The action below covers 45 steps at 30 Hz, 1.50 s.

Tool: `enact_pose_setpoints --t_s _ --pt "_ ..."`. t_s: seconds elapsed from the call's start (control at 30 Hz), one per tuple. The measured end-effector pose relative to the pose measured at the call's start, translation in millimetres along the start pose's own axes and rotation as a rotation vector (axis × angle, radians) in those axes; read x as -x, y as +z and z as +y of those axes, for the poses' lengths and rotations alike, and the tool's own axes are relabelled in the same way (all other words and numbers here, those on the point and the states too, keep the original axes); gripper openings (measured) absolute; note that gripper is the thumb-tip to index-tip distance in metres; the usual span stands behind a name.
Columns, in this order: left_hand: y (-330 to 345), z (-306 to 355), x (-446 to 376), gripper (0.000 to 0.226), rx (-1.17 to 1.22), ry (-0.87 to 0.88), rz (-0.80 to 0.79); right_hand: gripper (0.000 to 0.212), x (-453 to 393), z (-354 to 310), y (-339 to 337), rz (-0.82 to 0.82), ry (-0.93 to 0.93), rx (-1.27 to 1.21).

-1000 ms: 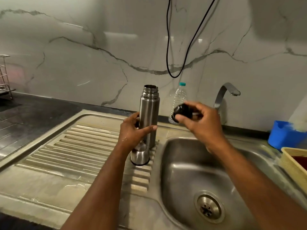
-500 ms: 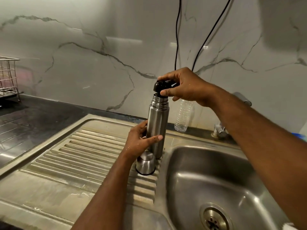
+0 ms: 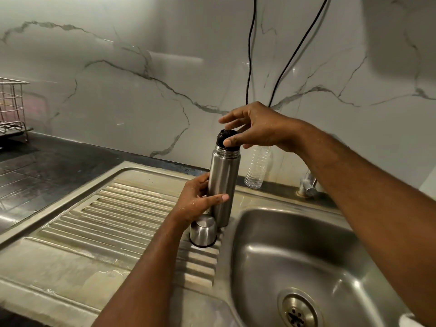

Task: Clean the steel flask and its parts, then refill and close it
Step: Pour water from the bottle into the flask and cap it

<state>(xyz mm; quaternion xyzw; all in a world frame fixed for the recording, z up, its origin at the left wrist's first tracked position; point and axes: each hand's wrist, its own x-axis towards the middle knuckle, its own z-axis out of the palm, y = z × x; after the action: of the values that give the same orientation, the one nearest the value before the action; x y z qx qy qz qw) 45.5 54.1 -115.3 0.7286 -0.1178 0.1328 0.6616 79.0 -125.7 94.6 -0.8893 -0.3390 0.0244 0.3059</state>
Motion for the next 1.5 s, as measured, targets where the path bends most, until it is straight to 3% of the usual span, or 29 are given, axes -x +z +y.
enact_pose_setpoints --t_s 0.1,0.17,0.33,0.4,0.53,0.63,0.77,0.8,0.87,0.97,1.0,1.07,1.13,1.2,1.27,1.37,1.43,1.5 --pt "0 0 0 0.070 0.009 -0.007 0.005 0.049 -1 -3 6 0.005 -0.033 0.068" --pt "0 0 -1 0.071 0.006 -0.011 0.011 0.043 -4 -6 11 0.096 -0.038 0.210" --pt "0 0 -1 0.066 0.002 -0.025 0.010 0.066 -11 -7 35 0.437 0.023 0.515" --pt "-1 0 -1 0.066 0.014 -0.029 0.006 0.067 -9 -6 29 0.373 0.056 0.353" --pt "-1 0 0 0.062 0.021 -0.019 -0.001 0.055 4 0 16 0.055 0.069 -0.136" --pt "-1 -1 0 0.060 0.026 -0.017 -0.005 0.046 3 9 25 0.223 0.017 -0.094" --pt "0 0 0 0.062 0.033 -0.025 0.004 0.071 -1 4 46 0.544 0.077 0.247" --pt "0 1 0 0.061 0.035 -0.023 0.005 0.076 -1 3 46 0.529 0.088 0.214" --pt "1 1 -1 0.060 0.036 -0.020 -0.006 0.082 1 3 40 0.353 0.122 -0.089" --pt "-1 -1 -1 0.062 0.040 -0.009 -0.014 0.070 6 13 29 0.101 0.095 -0.384" --pt "-1 -1 -1 0.063 0.044 -0.008 -0.014 0.065 6 17 29 0.112 0.077 -0.398" --pt "-1 -1 0 0.065 0.047 0.000 -0.016 0.065 6 20 37 0.282 0.066 -0.291" --pt "-1 -1 0 0.065 0.043 0.000 -0.017 0.084 5 17 49 0.450 0.082 -0.067" --pt "-1 -1 -1 0.065 0.050 -0.001 -0.020 0.103 4 16 59 0.455 0.069 0.133" --pt "-2 -2 -1 0.069 0.052 -0.001 -0.023 0.104 3 18 58 0.319 0.053 0.030" --pt "-3 -3 -2 0.071 0.046 0.005 -0.028 0.087 7 25 45 0.162 0.039 -0.386" --pt "-3 -4 -2 0.071 0.045 0.005 -0.030 0.080 9 29 44 0.258 0.024 -0.393" --pt "-3 -4 -2 0.071 0.046 0.011 -0.032 0.087 9 27 51 0.440 0.033 -0.232"
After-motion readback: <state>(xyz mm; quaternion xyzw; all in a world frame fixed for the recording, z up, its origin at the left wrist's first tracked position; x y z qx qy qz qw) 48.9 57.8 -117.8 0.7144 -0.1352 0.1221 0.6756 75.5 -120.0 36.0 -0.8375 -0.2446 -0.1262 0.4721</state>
